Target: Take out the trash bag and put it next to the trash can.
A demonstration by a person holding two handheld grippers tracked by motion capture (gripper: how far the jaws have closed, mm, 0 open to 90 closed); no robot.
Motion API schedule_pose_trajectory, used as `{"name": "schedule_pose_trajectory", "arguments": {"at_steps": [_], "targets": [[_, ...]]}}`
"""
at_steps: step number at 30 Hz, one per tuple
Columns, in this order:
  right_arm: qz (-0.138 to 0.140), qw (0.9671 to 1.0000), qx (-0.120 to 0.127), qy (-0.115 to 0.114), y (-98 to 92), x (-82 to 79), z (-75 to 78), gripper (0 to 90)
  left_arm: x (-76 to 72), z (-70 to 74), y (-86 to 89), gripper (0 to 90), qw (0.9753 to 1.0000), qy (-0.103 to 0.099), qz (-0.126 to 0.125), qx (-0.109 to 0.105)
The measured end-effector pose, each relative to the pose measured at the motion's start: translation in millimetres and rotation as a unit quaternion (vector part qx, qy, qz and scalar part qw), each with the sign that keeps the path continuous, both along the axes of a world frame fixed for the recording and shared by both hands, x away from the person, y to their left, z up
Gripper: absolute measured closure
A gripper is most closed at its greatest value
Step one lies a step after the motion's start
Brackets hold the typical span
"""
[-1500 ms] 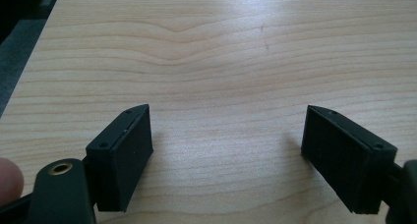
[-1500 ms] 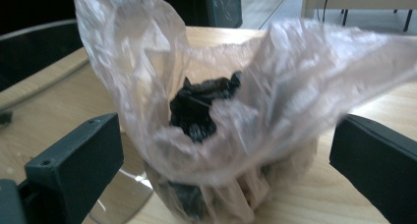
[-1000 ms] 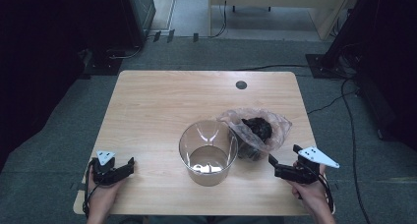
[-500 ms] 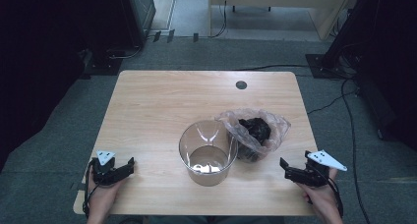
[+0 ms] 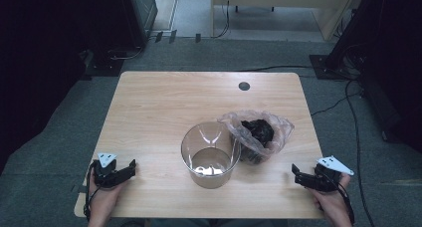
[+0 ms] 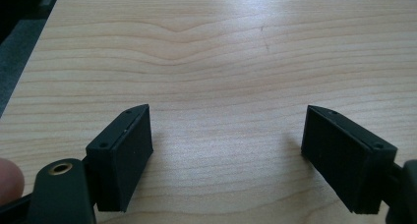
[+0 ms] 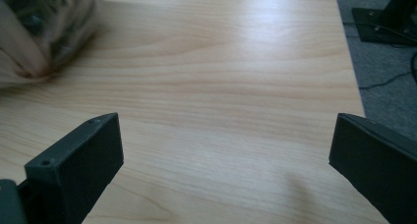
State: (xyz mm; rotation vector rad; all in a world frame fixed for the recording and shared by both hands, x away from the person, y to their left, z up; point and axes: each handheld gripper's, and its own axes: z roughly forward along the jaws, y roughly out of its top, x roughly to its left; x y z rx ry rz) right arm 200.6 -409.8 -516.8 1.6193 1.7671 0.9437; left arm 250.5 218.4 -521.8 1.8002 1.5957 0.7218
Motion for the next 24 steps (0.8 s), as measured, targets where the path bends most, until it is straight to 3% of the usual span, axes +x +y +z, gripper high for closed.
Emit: {"name": "schedule_pose_trajectory", "arguments": {"at_steps": [8, 19, 24], "targets": [[-0.031, 0.9992, -0.003, 0.026, -10.3, 1.2, -6.9, 0.0, 0.0, 0.0, 0.0, 19.0, 1.0, 0.0, 0.0, 0.0], [-0.038, 0.9975, -0.02, 0.055, -7.1, 5.7, -10.7, 2.7, -0.1, 0.1, 0.1, 19.0, 1.0, 0.001, -0.001, 0.0], [-0.035, 0.9974, -0.024, 0.059, -6.3, 6.3, -11.1, 4.2, -0.1, 0.1, 0.1, 19.0, 1.0, 0.001, -0.001, 0.0]]}}
